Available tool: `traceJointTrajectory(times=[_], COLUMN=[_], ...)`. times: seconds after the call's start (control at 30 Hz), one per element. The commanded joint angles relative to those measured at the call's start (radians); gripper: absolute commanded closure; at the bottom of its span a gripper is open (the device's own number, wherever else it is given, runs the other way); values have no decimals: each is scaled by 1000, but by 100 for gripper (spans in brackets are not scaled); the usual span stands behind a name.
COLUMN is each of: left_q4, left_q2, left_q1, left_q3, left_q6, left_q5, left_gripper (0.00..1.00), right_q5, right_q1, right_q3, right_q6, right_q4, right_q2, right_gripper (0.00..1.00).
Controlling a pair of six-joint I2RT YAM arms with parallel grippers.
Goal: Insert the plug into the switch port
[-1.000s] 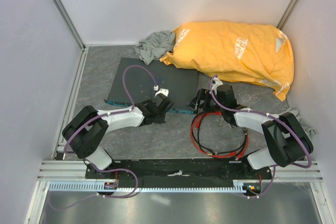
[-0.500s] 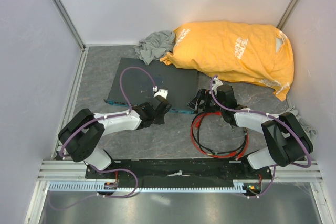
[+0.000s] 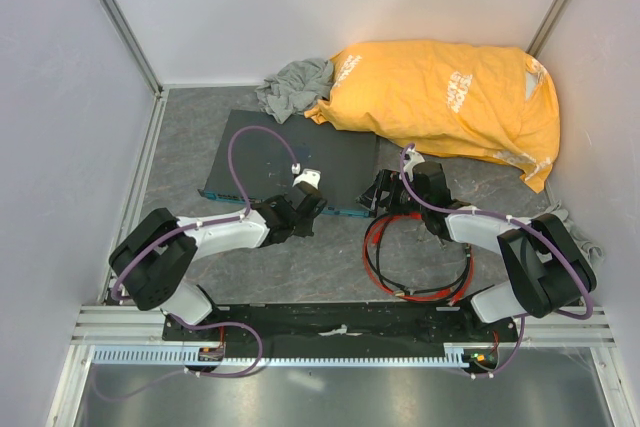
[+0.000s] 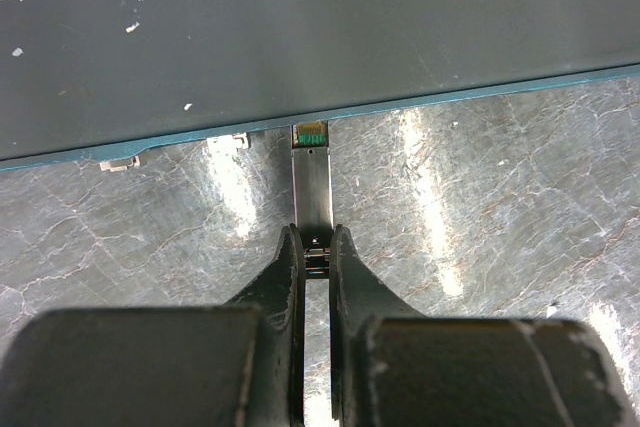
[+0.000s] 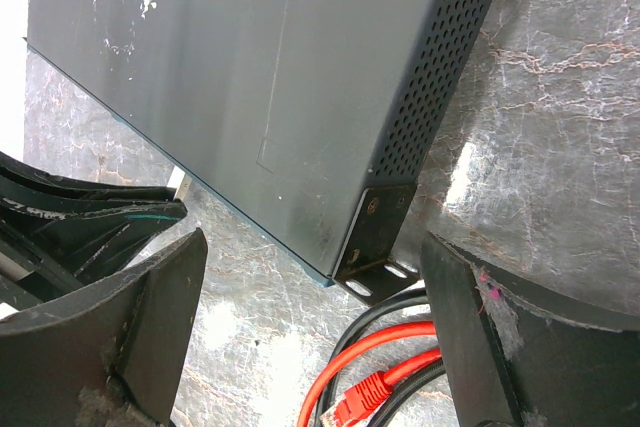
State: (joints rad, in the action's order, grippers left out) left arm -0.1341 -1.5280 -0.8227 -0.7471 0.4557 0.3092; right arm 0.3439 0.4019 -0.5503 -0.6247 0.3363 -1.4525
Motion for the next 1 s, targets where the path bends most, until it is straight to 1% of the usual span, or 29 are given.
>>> traceJointTrajectory(times=[0.0, 0.27, 0.43, 0.57, 0.6, 0.7, 0.97], left_q4=[142, 168, 168, 140, 87, 29, 4], left_q2=[60, 74, 42, 17, 11, 3, 11], left_q1=[4, -3, -4, -4, -4, -4, -4], left_q3=[-32, -29, -29, -41, -44, -46, -38], left_q6=[-2, -15, -12, 14, 29, 55, 66], left_q5=[96, 97, 91, 74, 73, 67, 61], left_gripper=[99, 99, 98, 99, 99, 98, 98], right_q5=[18, 18, 18, 18, 20, 20, 23], right_q1=[0, 0, 0, 0, 0, 0, 0], right_q3=[6, 4, 4, 4, 4, 4, 4], right_q6=[-3, -1, -1, -3, -3, -3, -7], right_q4=[44, 43, 43, 41, 41, 43, 49], right_q2=[-2, 0, 0, 0, 0, 0, -3], right_gripper=[6, 6, 5, 6, 6, 5, 6])
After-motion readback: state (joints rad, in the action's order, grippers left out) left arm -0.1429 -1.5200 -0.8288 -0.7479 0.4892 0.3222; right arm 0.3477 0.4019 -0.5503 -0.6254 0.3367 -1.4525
